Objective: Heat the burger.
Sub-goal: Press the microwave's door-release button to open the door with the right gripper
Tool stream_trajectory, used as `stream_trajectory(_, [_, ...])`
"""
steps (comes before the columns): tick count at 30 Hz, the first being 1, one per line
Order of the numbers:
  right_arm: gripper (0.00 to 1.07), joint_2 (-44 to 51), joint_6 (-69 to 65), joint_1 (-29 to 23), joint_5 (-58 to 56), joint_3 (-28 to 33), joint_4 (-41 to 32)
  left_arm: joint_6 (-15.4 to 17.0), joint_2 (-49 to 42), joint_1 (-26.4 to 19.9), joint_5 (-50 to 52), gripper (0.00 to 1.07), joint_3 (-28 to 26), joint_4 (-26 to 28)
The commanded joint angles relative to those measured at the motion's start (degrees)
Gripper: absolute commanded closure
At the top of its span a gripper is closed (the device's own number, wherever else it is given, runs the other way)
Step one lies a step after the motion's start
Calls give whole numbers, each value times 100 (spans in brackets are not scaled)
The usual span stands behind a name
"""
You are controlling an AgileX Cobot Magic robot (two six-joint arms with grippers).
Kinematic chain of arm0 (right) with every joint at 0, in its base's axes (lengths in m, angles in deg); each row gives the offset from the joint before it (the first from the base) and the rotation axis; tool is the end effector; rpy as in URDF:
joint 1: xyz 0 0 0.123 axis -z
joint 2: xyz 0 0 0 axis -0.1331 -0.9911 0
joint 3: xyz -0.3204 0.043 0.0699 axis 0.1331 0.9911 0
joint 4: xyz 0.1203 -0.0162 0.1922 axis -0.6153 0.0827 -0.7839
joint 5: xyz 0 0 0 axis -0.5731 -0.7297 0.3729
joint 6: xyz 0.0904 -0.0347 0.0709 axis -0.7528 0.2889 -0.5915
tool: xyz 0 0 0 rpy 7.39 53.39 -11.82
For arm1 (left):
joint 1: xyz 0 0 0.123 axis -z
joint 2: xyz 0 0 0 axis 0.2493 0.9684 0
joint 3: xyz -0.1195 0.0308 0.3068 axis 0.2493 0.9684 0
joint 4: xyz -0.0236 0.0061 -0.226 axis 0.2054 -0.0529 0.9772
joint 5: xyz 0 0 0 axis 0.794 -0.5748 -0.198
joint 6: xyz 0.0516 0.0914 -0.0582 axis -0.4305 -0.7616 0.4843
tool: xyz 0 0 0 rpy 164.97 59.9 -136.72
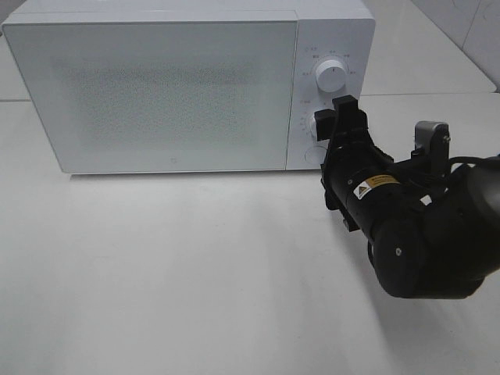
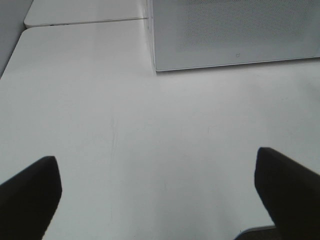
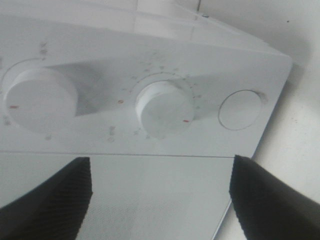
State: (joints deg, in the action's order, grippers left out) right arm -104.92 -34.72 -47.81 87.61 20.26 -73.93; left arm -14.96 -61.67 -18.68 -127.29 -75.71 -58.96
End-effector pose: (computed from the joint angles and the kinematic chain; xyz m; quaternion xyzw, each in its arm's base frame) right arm 0.3004 0.1649 0.1926 0.4409 0.6060 0.4393 0.4954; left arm -0.0505 -0.0222 0.2559 0.0516 0.8493 -0.0202 0.5250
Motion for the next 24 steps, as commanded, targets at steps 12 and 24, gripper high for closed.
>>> stream_trajectory(12, [31,1719,3060,17,-2464,292,1031,29,-149,-17,86,9,11,29])
stream_trajectory(24, [31,2853,6240,17,-5191,286,905,29,-149,-17,86,9,11,29])
